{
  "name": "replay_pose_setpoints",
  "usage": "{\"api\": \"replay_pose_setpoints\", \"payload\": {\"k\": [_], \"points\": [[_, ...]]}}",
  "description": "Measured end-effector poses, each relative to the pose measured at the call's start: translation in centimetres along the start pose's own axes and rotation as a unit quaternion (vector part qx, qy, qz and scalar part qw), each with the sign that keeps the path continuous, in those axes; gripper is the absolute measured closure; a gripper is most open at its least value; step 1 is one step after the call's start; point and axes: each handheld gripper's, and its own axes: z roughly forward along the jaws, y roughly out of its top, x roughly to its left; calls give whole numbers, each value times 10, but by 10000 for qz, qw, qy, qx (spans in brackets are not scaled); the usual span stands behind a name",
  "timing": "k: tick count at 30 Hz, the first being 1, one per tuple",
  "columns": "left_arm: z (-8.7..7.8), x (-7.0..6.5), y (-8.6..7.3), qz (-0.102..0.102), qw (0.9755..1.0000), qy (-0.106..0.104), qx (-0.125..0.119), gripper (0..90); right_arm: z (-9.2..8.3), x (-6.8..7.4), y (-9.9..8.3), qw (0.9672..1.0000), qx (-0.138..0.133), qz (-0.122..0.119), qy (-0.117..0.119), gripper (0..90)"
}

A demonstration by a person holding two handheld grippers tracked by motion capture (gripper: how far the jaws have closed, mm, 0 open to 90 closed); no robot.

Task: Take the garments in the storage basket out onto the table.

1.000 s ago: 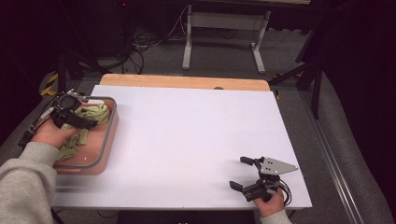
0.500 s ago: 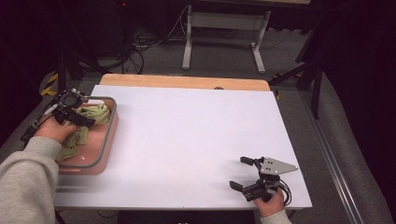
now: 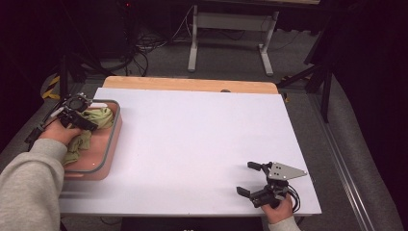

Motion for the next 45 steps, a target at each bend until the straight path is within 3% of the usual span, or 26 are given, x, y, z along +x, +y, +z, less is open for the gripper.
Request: {"api": "replay_pose_setpoints", "payload": {"k": [10, 15, 17, 25, 45], "points": [[4, 3, -1, -26, 10000, -48, 60, 209, 0, 0, 0, 10000, -5, -10, 21, 11], [6, 2, -3, 114, 9997, 138, 181, 268, 0, 0, 0, 10000, -14, -18, 46, 11], [7, 2, -4, 190, 9992, 277, 231, 340, 0, 0, 0, 10000, -14, -20, 52, 11], [6, 1, -5, 273, 9987, 375, 217, 453, 0, 0, 0, 10000, -10, -28, 55, 11], [2, -3, -5, 440, 9975, 522, 183, 535, -1, 1, 0, 10000, -30, -26, 53, 11]]}}
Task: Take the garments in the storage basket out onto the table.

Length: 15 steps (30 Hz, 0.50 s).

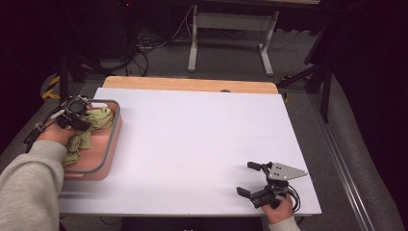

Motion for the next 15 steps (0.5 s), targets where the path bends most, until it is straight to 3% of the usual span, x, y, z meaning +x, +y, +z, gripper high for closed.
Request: {"api": "replay_pose_setpoints", "payload": {"k": [15], "points": [[-14, -5, -3, 104, 9996, 186, -161, 555, 0, 0, 0, 10000, -11, 3, -15, 11]]}}
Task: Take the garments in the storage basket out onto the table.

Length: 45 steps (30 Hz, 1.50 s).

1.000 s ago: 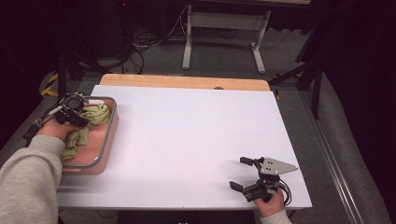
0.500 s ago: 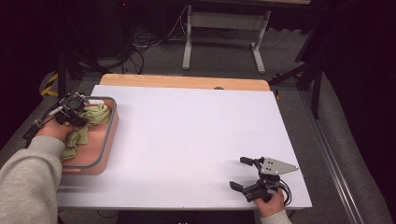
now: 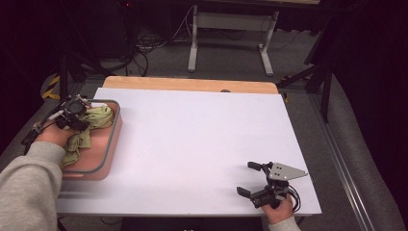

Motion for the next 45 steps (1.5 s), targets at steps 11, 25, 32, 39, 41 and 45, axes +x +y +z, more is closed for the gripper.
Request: {"api": "replay_pose_setpoints", "payload": {"k": [11, 25, 32, 39, 41, 45], "points": [[-18, 1, -3, -46, 9994, 112, -328, 558, 0, 0, 0, 10000, 7, 17, 2, 11], [-35, 3, -7, -225, 9968, 217, -735, 561, 1, 0, -1, 10000, 8, 17, -6, 12], [-45, 5, -11, -376, 9936, 237, -1034, 561, 1, 0, 0, 10000, 7, 12, -4, 13], [-56, 4, -12, -504, 9899, 239, -1307, 562, 0, 0, 0, 10000, -3, 4, -9, 13], [-60, 3, -13, -577, 9882, 221, -1404, 562, 1, 0, 0, 10000, 0, 6, -7, 13], [-68, 3, -14, -629, 9847, 174, -1617, 564, 1, 0, 0, 10000, 7, 0, -3, 13]]}}
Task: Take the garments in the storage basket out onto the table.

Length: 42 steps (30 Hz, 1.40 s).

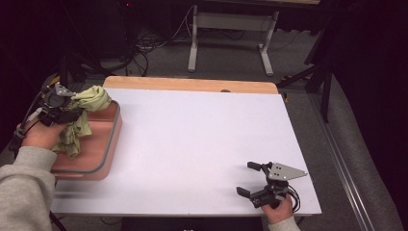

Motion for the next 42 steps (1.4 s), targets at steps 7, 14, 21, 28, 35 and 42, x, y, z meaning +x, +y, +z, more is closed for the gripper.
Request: {"api": "replay_pose_setpoints", "payload": {"k": [7, 14, 21, 28, 35, 42], "points": [[-12, 2, 0, -135, 9994, 9, -324, 566, 0, 0, 0, 10000, 2, -4, -4, 13], [-30, 0, 1, -319, 9962, -77, -809, 567, 0, 0, 0, 10000, 0, -14, -2, 13], [-44, -6, 2, -420, 9913, -327, -1206, 567, 0, 0, 0, 10000, -2, -16, -1, 13], [-58, -12, 1, -435, 9865, -440, -1516, 568, 0, 0, 0, 10000, -6, -17, 5, 13], [-74, -20, 0, -483, 9767, -637, -1992, 568, 0, 1, 1, 10000, -9, -19, 7, 13], [-90, -28, 0, -510, 9637, -984, -2430, 570, 0, 1, 1, 10000, -3, -27, 19, 13]]}}
